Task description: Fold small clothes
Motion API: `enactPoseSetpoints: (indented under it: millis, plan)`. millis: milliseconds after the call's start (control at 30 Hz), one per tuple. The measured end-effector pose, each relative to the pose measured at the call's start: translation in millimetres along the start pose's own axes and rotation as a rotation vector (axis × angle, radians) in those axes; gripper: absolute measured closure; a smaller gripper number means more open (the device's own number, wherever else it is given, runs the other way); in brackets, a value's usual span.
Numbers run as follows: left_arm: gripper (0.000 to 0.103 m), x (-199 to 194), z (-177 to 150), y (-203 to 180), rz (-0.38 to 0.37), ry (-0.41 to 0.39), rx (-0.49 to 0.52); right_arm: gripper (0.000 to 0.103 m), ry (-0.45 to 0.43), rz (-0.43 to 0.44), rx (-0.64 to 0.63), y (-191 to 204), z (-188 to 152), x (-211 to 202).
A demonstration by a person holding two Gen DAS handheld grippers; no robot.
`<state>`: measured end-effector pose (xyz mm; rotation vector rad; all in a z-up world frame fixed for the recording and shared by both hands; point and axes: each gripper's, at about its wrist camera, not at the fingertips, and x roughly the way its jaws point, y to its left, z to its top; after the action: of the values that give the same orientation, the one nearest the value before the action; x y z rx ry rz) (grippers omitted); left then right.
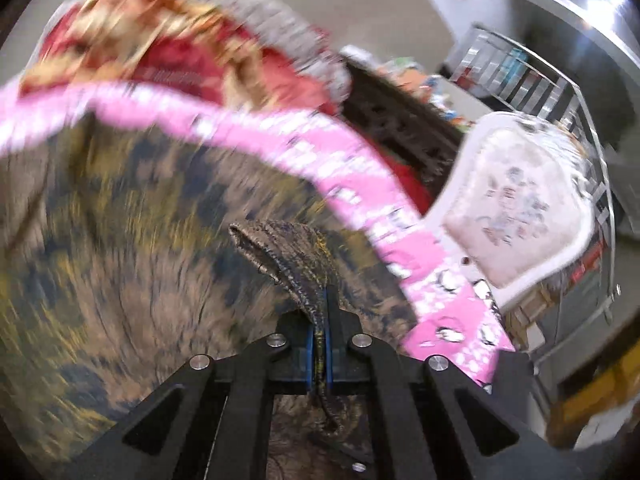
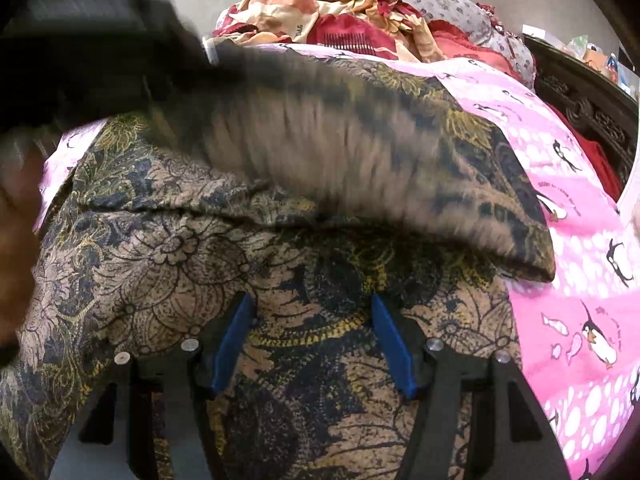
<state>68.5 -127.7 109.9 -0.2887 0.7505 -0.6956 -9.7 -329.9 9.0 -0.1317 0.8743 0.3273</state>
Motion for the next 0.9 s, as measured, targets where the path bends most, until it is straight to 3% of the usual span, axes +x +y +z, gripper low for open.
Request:
enactPoseSetpoints:
  millis: [167, 233, 300, 433, 600, 833, 900]
  plan:
    - [0.103, -50.6, 26.4, -7.0, -0.008, -0.097, 0.071, 0.037, -0.001, 0.0, 0.002, -0.4, 0.4, 0.4]
    - [0.103, -73.9, 31.1, 4.9, 0.021, -0.138, 0.069, 0.037, -0.001, -0.001, 0.003, -0.2, 1.0, 0.7]
    - [0.103, -92.4, 31.9, 26.6, 0.095, -0.16, 0.062, 0.037, -0.001, -0.002, 0.001, -0.1, 0.5, 0.7]
    - [0.103, -102.9, 17.8, 87.0, 0.229, -0.126, -0.044, 0.037, -0.001, -0.007, 0.002, 1.1, 0.8, 1.4]
    - [0.103, -83.0, -30.3, 153.7, 0.375, -0.006, -0.19, 0.036, 0.001, -0.011, -0.001, 2.5, 0.9, 2.3]
    - [0.103, -81.5, -53.1, 161.0, 0.388, 0.001, -0.249, 0.035, 0.003, -0.012, 0.0, 3.6, 1.8, 2.3]
    - [0.099, -87.3, -53.2, 163.9, 0.401, -0.002, -0.261, 0.035, 0.004, -0.014, -0.001, 4.5, 2.6, 2.6]
